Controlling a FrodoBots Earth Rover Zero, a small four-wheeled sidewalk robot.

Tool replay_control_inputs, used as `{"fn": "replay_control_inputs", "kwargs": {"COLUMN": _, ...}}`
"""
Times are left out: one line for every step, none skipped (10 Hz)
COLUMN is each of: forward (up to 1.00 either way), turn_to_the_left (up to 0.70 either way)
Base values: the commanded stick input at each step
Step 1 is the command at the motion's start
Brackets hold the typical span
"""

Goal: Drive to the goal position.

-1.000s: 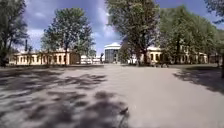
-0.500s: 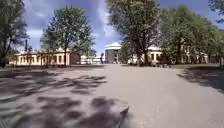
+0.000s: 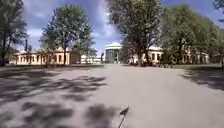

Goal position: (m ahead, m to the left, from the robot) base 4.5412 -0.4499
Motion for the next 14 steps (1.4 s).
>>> {"fn": "replay_control_inputs", "kwargs": {"forward": 0.70, "turn_to_the_left": 0.06}}
{"fn": "replay_control_inputs", "kwargs": {"forward": 0.70, "turn_to_the_left": 0.06}}
{"fn": "replay_control_inputs", "kwargs": {"forward": 0.70, "turn_to_the_left": 0.06}}
{"fn": "replay_control_inputs", "kwargs": {"forward": 0.70, "turn_to_the_left": 0.06}}
{"fn": "replay_control_inputs", "kwargs": {"forward": 0.70, "turn_to_the_left": 0.06}}
{"fn": "replay_control_inputs", "kwargs": {"forward": 0.70, "turn_to_the_left": 0.06}}
{"fn": "replay_control_inputs", "kwargs": {"forward": 0.70, "turn_to_the_left": 0.06}}
{"fn": "replay_control_inputs", "kwargs": {"forward": 0.70, "turn_to_the_left": 0.06}}
{"fn": "replay_control_inputs", "kwargs": {"forward": 0.70, "turn_to_the_left": 0.06}}
{"fn": "replay_control_inputs", "kwargs": {"forward": 0.70, "turn_to_the_left": 0.06}}
{"fn": "replay_control_inputs", "kwargs": {"forward": 0.70, "turn_to_the_left": 0.06}}
{"fn": "replay_control_inputs", "kwargs": {"forward": 0.70, "turn_to_the_left": 0.06}}
{"fn": "replay_control_inputs", "kwargs": {"forward": 0.70, "turn_to_the_left": 0.06}}
{"fn": "replay_control_inputs", "kwargs": {"forward": 0.70, "turn_to_the_left": 0.06}}
